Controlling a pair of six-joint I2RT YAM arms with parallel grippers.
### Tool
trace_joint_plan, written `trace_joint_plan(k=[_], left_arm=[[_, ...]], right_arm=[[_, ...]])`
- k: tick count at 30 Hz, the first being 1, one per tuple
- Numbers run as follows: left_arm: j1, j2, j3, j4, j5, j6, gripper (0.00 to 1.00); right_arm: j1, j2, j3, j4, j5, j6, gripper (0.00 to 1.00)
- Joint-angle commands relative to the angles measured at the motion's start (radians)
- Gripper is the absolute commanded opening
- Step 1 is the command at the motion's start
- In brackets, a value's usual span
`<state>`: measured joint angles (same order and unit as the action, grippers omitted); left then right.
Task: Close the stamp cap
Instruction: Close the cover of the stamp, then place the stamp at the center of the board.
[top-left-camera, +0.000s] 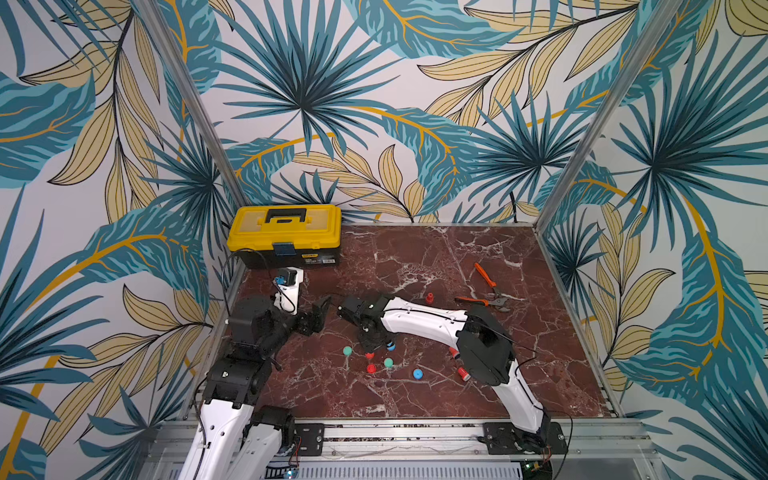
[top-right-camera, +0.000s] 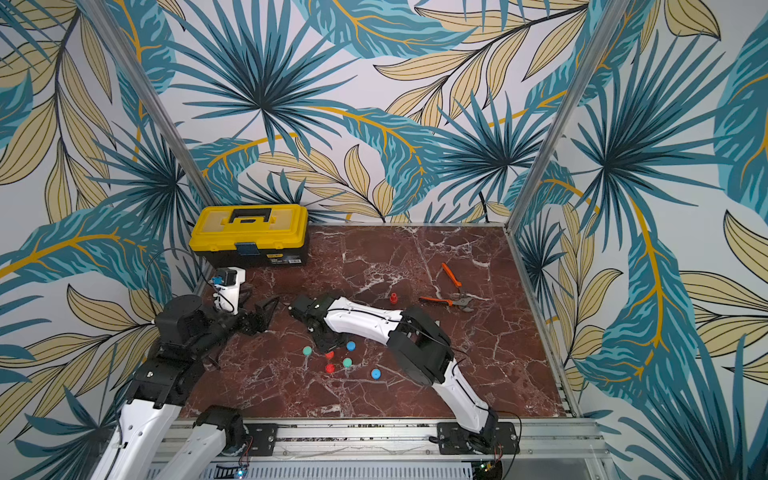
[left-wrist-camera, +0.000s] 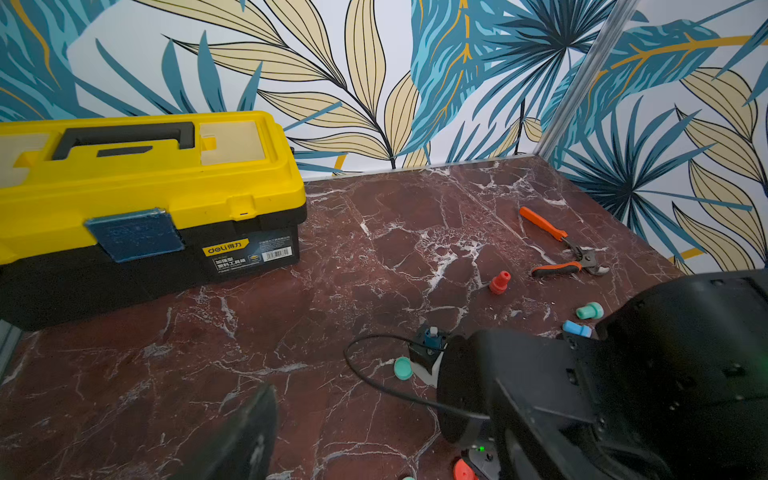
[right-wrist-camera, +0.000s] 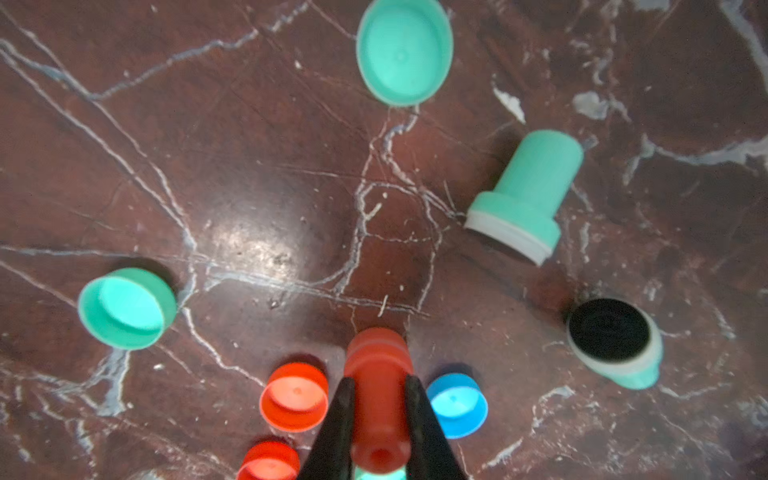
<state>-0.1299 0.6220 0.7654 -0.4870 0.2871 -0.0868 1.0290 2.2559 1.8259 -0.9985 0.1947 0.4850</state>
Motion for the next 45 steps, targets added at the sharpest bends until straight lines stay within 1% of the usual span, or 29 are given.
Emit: trace_joint_plan(k=[1, 4, 7, 10, 12, 15, 20, 26, 32, 38, 42, 45], left_arm=[[0.009, -0.001, -0.006, 0.005, 0.009, -0.005, 0.81], [0.009, 0.000, -0.006, 0.005, 0.008, -0.006, 0.81], [0.009, -0.002, -0.007, 0.005, 0.009, -0.006, 0.81], [0.009, -0.002, -0.006, 0.005, 0.009, -0.007, 0.81], [0.009, -0.002, -0.008, 0.005, 0.010, -0.009, 0.81], [0.009, -0.002, -0.007, 0.005, 0.012, -0.009, 0.81], [0.009, -0.002, -0.006, 0.005, 0.010, -0.009, 0.81], [0.009, -0.004, -0.006, 0.005, 0.011, -0.008, 0.81], [0.009, -0.003, -0.005, 0.005, 0.008, -0.007, 0.81], [0.010, -0.004, -0.005, 0.005, 0.010, -0.007, 0.81], [0.010, -0.004, -0.005, 0.005, 0.008, -0.007, 0.81], [0.010, -0.002, -0.006, 0.005, 0.009, -0.007, 0.81]], right_arm=[[0.000, 0.183, -0.073, -0.136, 0.034, -0.011, 0.02], [-0.003, 0.158, -0.108, -0.057, -0.068, -0.007, 0.02], [-0.018, 0.105, -0.174, 0.071, -0.229, 0.018, 0.03], [-0.026, 0.094, -0.173, 0.091, -0.276, 0.035, 0.02], [-0.025, 0.100, -0.153, 0.068, -0.251, 0.036, 0.03], [-0.026, 0.087, -0.115, 0.012, -0.175, 0.036, 0.03], [-0.029, -0.026, -0.085, -0.016, -0.092, 0.041, 0.04], [-0.059, -0.178, -0.059, -0.008, -0.086, 0.029, 0.05], [-0.132, -0.257, -0.040, -0.018, -0.077, -0.012, 0.06], [-0.269, -0.224, -0.016, -0.042, -0.066, -0.059, 0.07], [-0.346, -0.151, 0.027, -0.054, -0.057, -0.092, 0.07], [-0.383, -0.090, 0.078, -0.067, -0.044, -0.112, 0.07]])
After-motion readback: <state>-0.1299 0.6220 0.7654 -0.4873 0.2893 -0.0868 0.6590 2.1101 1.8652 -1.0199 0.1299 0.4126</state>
